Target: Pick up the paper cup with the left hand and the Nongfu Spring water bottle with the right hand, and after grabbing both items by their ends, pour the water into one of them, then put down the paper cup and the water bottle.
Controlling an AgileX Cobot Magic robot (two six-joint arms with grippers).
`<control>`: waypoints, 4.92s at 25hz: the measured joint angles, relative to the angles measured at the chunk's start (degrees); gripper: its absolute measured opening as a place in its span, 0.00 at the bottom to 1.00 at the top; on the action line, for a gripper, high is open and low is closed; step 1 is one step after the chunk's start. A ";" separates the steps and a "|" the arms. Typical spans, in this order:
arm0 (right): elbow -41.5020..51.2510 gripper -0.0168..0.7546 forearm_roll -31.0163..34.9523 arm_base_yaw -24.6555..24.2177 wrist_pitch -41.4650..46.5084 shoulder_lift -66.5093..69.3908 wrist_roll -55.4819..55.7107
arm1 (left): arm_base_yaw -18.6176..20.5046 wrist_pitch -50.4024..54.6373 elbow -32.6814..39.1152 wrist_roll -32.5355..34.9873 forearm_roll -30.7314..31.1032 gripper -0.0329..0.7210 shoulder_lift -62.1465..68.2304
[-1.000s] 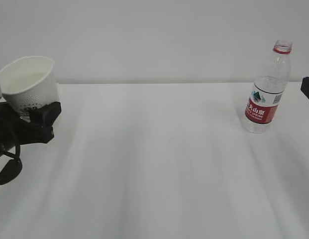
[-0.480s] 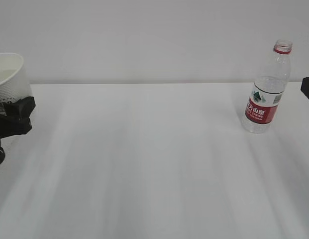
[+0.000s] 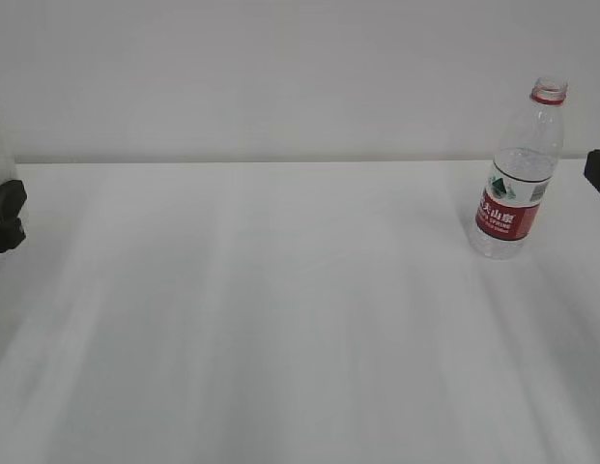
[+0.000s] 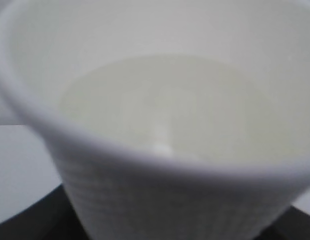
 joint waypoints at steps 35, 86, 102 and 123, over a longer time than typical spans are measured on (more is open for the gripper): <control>0.00 0.79 0.00 0.00 1.26 2.71 0.23 | 0.66 -1.64 -10.41 0.00 -0.29 0.71 14.75; 0.00 0.79 -0.55 0.00 2.79 3.77 0.56 | 0.66 -4.83 -24.78 -4.07 -2.46 0.96 34.80; 0.00 0.79 -0.55 0.00 2.79 3.77 0.67 | -0.33 -4.61 -21.74 -1.10 -2.81 0.96 32.43; 0.00 0.79 -0.57 0.00 1.64 3.77 1.56 | -0.44 -4.61 -3.35 -1.10 -2.83 0.95 15.58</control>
